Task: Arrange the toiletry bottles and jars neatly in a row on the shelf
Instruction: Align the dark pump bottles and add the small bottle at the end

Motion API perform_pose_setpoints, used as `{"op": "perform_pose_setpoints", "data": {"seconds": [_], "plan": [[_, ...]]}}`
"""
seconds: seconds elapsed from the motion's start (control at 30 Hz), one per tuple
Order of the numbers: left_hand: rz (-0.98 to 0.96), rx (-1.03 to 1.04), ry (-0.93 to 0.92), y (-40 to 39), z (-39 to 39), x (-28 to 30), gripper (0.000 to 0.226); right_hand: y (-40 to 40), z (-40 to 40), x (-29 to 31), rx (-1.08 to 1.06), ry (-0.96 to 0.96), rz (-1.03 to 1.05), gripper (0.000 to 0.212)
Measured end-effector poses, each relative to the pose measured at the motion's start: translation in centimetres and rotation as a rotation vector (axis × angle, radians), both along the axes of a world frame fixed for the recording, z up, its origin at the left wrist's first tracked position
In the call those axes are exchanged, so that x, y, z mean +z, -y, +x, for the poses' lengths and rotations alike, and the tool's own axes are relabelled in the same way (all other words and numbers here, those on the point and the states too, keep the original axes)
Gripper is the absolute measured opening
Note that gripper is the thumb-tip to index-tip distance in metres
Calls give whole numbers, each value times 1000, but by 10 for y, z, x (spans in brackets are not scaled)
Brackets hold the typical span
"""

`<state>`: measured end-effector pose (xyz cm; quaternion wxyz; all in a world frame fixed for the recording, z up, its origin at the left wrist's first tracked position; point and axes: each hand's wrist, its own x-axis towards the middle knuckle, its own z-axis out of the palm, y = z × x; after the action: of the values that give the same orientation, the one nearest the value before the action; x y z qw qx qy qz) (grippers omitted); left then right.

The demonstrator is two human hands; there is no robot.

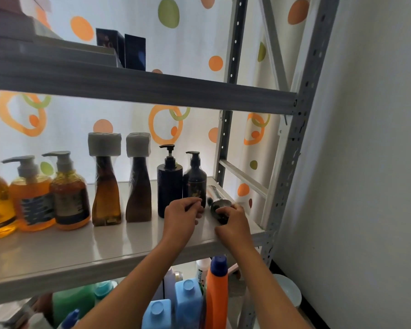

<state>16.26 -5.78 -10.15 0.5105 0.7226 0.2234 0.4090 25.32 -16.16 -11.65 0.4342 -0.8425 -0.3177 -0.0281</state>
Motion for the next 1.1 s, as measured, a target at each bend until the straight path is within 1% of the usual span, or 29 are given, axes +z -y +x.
{"op": "perform_pose_setpoints", "data": {"seconds": [0.07, 0.17, 0.3, 0.4, 0.57, 0.63, 0.67, 0.7, 0.77, 0.8, 0.83, 0.87, 0.93, 1.03, 1.1], "plan": [[18, -10, 12, 1, -3, 3, 19, 1, 0, -2, -38, 28, 22, 34], [38, -40, 0, 3, -8, 4, 19, 1, -4, -4, -60, 45, 77, 33], [79, -96, -35, 5, -14, 6, 18, 4, -13, 5, -118, 11, 275, 29], [105, -119, -43, 9, -20, 10, 17, 12, -15, 23, -153, 13, 371, 30], [102, -173, -37, 17, -28, 21, 15, 28, -21, 63, -146, 77, 406, 28], [152, -180, -60, 19, -30, 25, 18, 34, -27, 81, -112, 97, 398, 28], [188, -176, -77, 20, -30, 26, 26, 37, -31, 90, -96, 95, 395, 28], [204, -178, -103, 20, -29, 26, 45, 39, -36, 98, -78, 89, 394, 28], [166, -229, -146, 21, -29, 26, 89, 43, -46, 113, -29, 79, 393, 28], [149, -274, -175, 23, -30, 26, 104, 43, -50, 118, -3, 78, 396, 27], [147, -320, -207, 26, -32, 25, 113, 42, -53, 122, 20, 73, 404, 26], [152, -353, -236, 27, -34, 23, 114, 41, -55, 126, 40, 60, 418, 24], [199, -334, -258, 26, -41, 17, 104, 38, -59, 129, 71, 10, 458, 22], [210, -271, -227, 21, -50, 13, 78, 34, -62, 132, 86, -44, 499, 24], [215, -250, -191, 21, -55, 16, 71, 33, -63, 134, 97, -66, 535, 26]]}}
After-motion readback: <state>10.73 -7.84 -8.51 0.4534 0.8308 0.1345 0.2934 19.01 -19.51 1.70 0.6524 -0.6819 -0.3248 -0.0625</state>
